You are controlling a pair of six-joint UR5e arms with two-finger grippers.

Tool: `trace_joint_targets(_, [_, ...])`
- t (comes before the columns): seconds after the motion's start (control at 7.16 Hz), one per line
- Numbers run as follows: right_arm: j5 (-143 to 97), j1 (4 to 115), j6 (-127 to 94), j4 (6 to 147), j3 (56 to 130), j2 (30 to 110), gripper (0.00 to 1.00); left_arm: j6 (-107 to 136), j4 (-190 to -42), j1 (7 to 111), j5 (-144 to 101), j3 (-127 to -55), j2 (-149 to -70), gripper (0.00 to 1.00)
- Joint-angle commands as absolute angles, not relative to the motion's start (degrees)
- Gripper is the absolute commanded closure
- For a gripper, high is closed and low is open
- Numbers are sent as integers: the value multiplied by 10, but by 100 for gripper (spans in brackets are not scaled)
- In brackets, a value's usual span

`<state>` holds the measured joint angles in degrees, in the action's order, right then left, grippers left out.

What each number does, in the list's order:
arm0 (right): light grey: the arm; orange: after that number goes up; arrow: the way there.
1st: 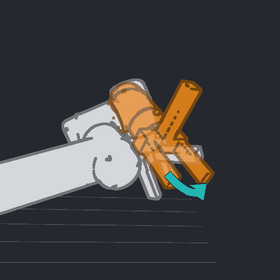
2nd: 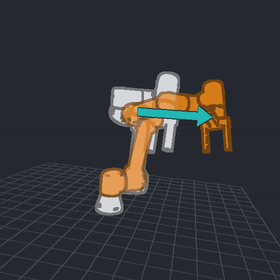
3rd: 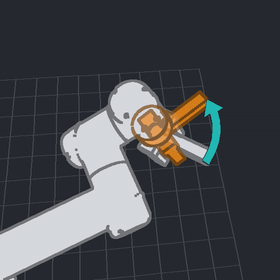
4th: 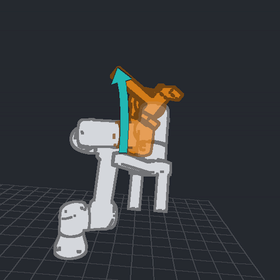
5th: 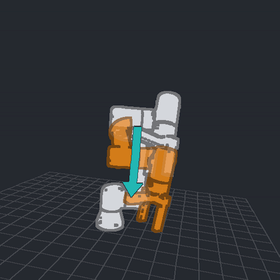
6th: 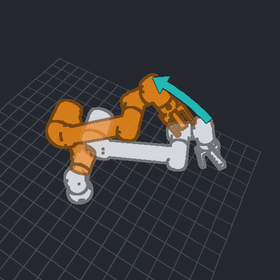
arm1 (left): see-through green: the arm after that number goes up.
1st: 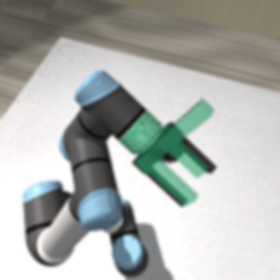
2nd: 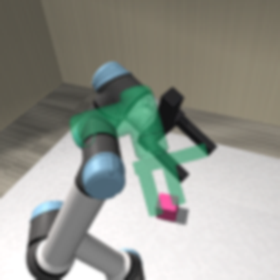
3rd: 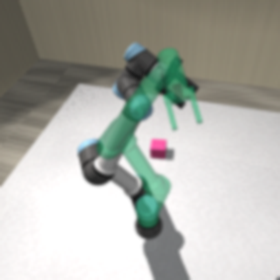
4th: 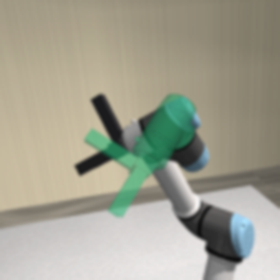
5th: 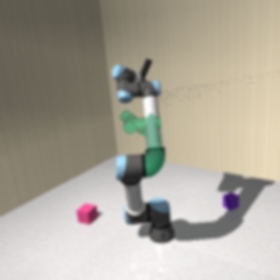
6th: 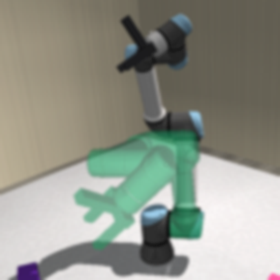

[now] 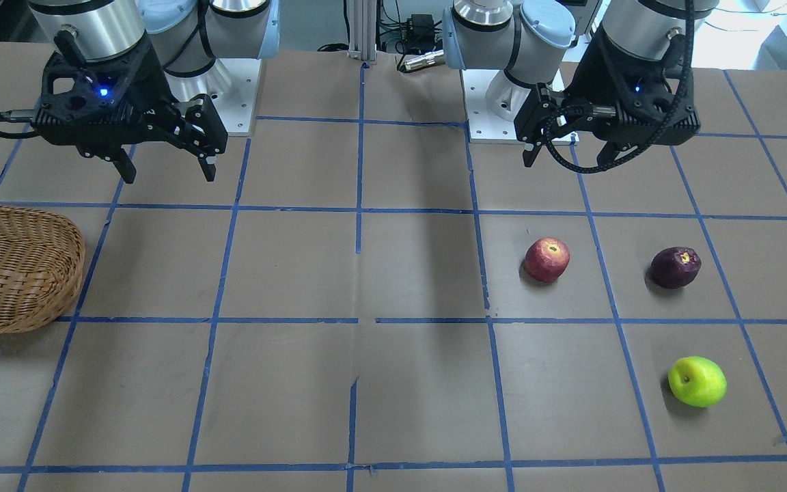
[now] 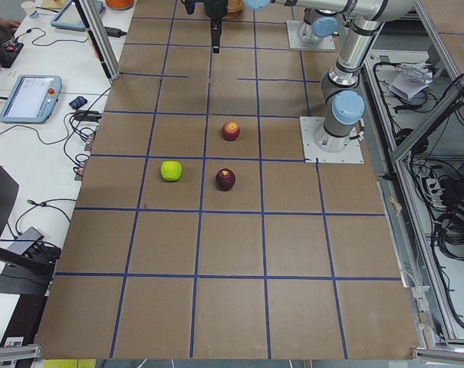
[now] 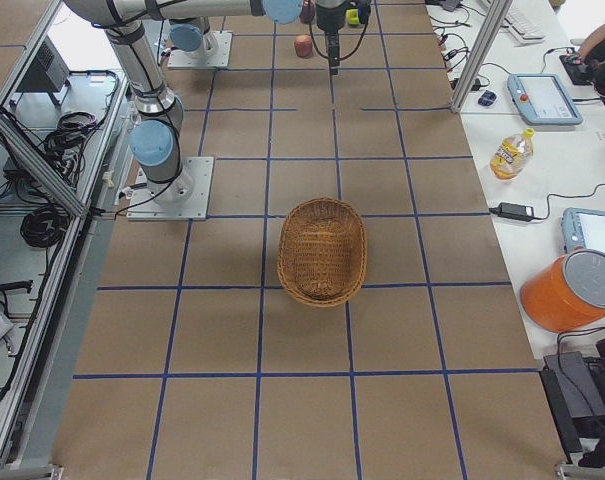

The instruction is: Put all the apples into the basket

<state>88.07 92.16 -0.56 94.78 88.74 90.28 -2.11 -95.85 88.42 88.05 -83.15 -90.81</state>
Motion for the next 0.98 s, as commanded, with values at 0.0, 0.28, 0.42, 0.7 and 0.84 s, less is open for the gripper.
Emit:
trace_joint_targets(0.0, [881,922,-5,945,889,903,0,-21,-958,884,882,-835,-905,0])
trace_joint_targets(0.28, [880,922,-4,945,889,903,0,-21,-958,884,882,-835,-904,0])
trace_joint_targets(0.42, [881,922,-5,943,889,904,0,-21,-959,884,882,-838,-903,0])
trace_joint_targets(0.7, [881,922,-5,943,888,904,0,-23,-966,882,887,-847,-903,0])
trace_joint_targets(0.84, [881,922,-5,943,889,904,0,-24,-961,872,886,-862,-917,0])
